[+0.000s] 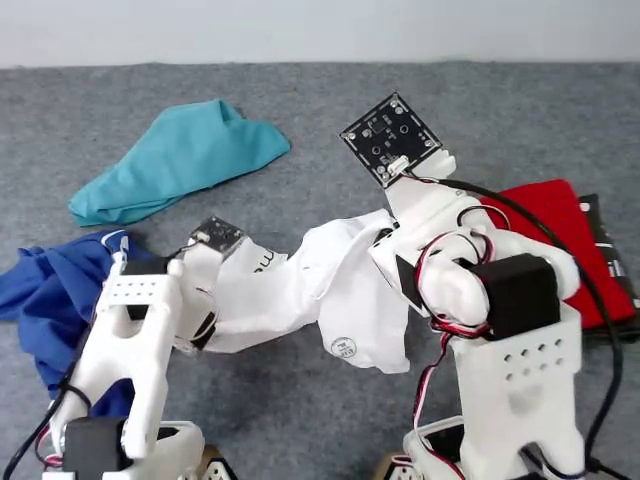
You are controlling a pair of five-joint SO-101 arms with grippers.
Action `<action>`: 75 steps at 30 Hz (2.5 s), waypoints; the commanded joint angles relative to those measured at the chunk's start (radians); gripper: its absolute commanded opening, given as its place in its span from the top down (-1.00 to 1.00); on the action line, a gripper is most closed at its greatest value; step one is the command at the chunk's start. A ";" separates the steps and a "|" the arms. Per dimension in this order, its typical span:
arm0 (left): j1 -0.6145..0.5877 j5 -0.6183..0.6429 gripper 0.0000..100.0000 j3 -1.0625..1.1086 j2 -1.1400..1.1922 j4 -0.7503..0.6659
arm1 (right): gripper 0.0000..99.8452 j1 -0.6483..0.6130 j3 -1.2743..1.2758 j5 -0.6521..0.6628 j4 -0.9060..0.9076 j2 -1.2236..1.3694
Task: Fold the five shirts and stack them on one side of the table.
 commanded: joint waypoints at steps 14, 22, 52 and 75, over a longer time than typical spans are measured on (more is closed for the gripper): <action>-0.002 0.196 0.98 -0.604 -0.110 0.370 | 0.98 0.189 -0.009 0.009 -0.160 -0.016; -0.002 0.198 0.98 -0.791 -0.433 0.462 | 0.98 0.259 -0.193 0.005 -0.196 -0.067; -0.003 0.198 0.98 -1.205 -0.769 0.454 | 0.98 0.484 -0.852 -0.037 -0.162 -0.177; -0.003 0.198 0.97 -1.224 -0.769 0.454 | 0.98 0.702 -0.839 -0.086 -0.289 -0.269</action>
